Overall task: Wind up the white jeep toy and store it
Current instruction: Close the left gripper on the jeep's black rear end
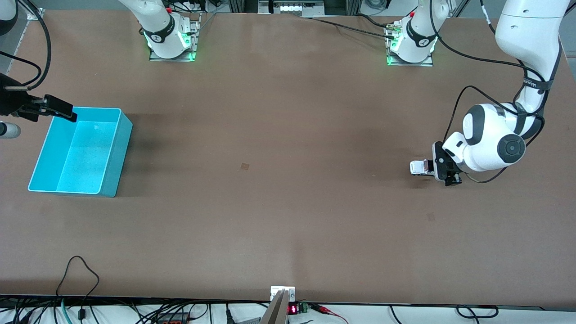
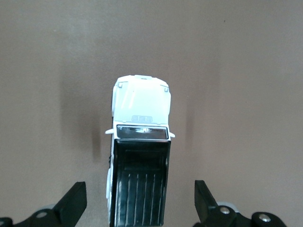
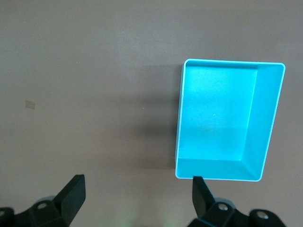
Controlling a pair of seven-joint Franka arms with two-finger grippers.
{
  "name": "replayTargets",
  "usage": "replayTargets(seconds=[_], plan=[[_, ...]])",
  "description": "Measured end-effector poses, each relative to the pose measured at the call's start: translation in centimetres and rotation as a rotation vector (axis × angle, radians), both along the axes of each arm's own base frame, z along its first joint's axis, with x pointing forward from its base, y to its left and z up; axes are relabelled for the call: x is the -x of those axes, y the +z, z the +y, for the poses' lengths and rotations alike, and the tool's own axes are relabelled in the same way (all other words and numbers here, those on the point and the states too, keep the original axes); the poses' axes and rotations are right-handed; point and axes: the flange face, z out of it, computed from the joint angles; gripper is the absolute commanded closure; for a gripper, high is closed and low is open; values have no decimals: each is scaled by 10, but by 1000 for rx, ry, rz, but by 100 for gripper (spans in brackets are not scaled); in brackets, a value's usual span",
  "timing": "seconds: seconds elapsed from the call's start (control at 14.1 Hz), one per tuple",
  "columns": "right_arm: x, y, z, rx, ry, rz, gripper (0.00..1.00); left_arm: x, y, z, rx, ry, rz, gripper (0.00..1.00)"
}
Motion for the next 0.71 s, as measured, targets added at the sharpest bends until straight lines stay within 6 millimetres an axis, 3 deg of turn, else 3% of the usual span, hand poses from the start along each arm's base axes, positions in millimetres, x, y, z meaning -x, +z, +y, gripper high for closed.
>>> replayTargets(seconds=[0.71], plan=[[7,0,-2,-1,-5,-43,0,2,-2,-9,9,-31,-14,6]])
